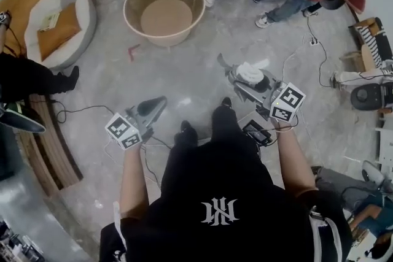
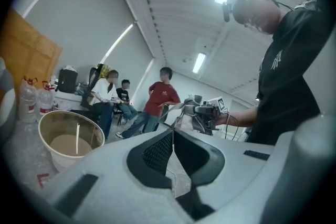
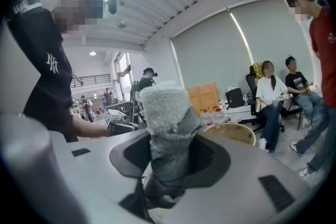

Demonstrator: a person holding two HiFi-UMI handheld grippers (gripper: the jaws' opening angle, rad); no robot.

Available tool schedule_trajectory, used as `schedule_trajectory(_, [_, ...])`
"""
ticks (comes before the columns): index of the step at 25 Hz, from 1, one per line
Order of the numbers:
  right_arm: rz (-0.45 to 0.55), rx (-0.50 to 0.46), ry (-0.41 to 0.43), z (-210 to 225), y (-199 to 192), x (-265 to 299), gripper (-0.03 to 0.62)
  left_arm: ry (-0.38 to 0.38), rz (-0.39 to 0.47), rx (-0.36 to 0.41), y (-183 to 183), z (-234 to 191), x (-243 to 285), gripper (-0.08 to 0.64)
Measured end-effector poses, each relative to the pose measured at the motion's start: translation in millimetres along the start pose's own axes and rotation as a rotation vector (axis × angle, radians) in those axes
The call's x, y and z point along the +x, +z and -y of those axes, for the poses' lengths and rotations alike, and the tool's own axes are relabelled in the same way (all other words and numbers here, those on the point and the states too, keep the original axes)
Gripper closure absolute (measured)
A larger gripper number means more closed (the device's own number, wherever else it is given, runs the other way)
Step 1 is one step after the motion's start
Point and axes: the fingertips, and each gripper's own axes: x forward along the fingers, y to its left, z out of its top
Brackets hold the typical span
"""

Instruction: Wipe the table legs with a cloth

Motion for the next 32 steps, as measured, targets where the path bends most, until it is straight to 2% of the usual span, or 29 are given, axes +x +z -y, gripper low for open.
schedule_trajectory(4, [0.017, 0.001, -0.014, 9, -23, -13, 0.44, -0.003, -0.045, 0.023, -25, 8, 6, 0.554])
schedule_trajectory(7, [0.005, 0.01, 0.0, 31, -34, -4, 0.44, 0.02, -0.06, 0.0, -30, -10, 16, 0.554])
schedule_trajectory(12, [-0.036, 0.059, 0.07, 105, -9, 58, 0.44, 0.096, -0.066, -0.066, 21, -88, 41, 0.554])
schedule_trajectory(16, [-0.032, 0.05, 0.15, 159, 9, 91, 0.44, 0.146, -0.05, -0.07, 51, -132, 82, 0.554])
schedule_trajectory(21, [-0.047, 0.02, 0.282, 208, 14, 105, 0.44, 0.223, -0.054, -0.041, 72, -153, 138, 0.554])
schedule_trajectory(24, [-0.061, 0.038, 0.34, 237, 5, 121, 0.44, 0.263, -0.092, -0.012, 74, -162, 157, 0.554])
schedule_trajectory(26, [-0.094, 0.094, 0.323, 252, -3, 145, 0.44, 0.296, -0.105, -0.03, 68, -173, 153, 0.554])
schedule_trajectory(28, [-0.136, 0.173, 0.264, 258, -9, 169, 0.44, 0.32, -0.091, -0.056, 63, -178, 141, 0.554])
schedule_trajectory(32, [-0.13, 0.218, 0.242, 251, -23, 202, 0.44, 0.342, -0.061, -0.11, 41, -194, 121, 0.554])
